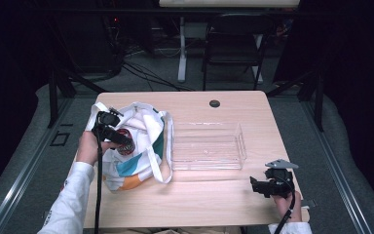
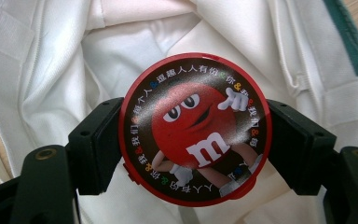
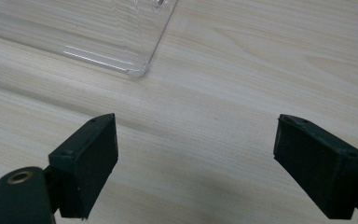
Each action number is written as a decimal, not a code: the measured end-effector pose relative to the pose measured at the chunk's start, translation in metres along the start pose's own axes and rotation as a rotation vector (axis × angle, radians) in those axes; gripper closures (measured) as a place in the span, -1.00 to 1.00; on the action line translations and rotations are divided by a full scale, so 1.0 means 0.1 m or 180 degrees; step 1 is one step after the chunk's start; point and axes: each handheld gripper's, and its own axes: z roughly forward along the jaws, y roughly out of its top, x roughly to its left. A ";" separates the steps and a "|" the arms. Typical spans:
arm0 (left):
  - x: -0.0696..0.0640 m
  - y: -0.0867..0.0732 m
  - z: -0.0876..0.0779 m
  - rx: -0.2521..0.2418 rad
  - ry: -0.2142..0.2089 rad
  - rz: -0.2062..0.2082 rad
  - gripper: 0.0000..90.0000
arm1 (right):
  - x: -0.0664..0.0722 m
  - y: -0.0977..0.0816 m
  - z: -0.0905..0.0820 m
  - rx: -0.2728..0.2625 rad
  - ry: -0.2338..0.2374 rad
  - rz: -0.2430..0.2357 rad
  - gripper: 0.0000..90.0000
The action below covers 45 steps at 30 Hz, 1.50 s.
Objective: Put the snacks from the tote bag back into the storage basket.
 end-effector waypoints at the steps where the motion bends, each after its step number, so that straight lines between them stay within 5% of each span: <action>1: -0.01 0.00 -0.01 -0.0008 0.0001 0.0017 -0.43 | 0.00 0.00 0.00 0.0002 0.0000 0.0000 -0.71; 45: -0.40 0.46 -0.71 -0.0196 0.0051 0.0384 -0.43 | 0.00 0.00 0.01 0.0022 0.0003 0.0001 -0.71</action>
